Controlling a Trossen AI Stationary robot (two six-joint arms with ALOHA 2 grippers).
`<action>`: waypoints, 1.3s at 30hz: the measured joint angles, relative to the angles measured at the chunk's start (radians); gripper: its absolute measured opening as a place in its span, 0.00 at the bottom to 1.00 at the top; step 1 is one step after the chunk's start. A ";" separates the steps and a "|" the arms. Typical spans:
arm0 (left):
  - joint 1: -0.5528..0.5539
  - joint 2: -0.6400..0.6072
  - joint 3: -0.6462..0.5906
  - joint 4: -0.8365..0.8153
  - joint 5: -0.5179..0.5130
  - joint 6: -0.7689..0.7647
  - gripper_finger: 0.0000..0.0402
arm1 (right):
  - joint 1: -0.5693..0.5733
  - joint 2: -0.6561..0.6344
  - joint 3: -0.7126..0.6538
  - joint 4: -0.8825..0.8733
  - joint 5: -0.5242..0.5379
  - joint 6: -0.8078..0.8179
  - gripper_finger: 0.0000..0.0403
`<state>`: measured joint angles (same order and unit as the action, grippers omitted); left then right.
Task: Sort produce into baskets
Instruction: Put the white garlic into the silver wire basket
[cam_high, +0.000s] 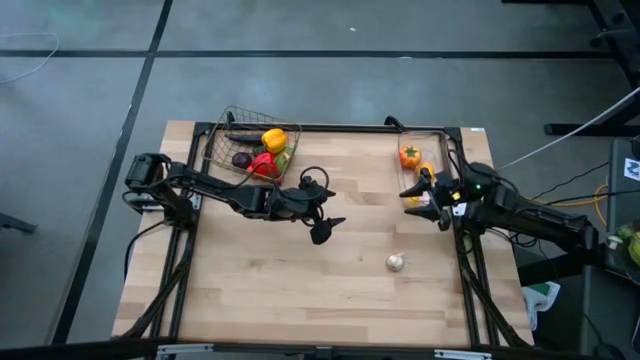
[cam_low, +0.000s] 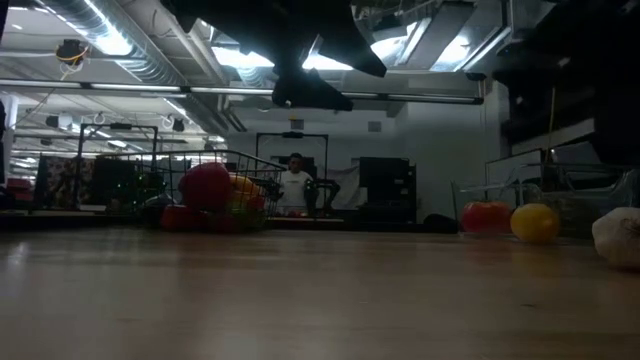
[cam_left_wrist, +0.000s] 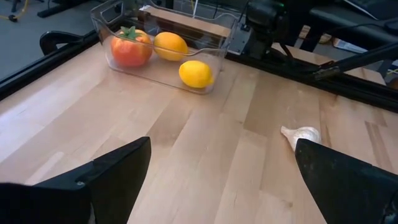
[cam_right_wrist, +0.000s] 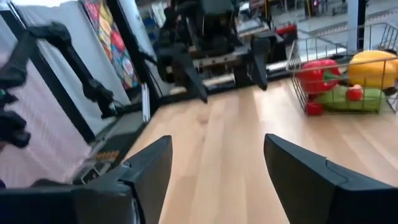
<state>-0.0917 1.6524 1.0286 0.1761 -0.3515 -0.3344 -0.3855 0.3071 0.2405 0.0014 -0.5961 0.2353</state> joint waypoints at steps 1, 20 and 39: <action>0.000 0.000 0.000 0.000 0.000 0.000 0.98 | 0.000 0.004 0.014 -0.035 0.000 -0.011 0.63; 0.001 0.000 0.000 0.000 0.000 0.000 0.98 | 0.027 0.246 0.260 -0.236 0.034 -0.145 0.63; 0.001 0.000 0.000 -0.008 0.000 0.000 0.98 | 0.652 0.564 0.306 -0.331 0.352 -0.268 0.63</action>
<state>-0.0910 1.6524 1.0290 0.1682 -0.3512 -0.3340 0.2665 0.8714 0.5465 -0.3292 -0.2436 -0.0327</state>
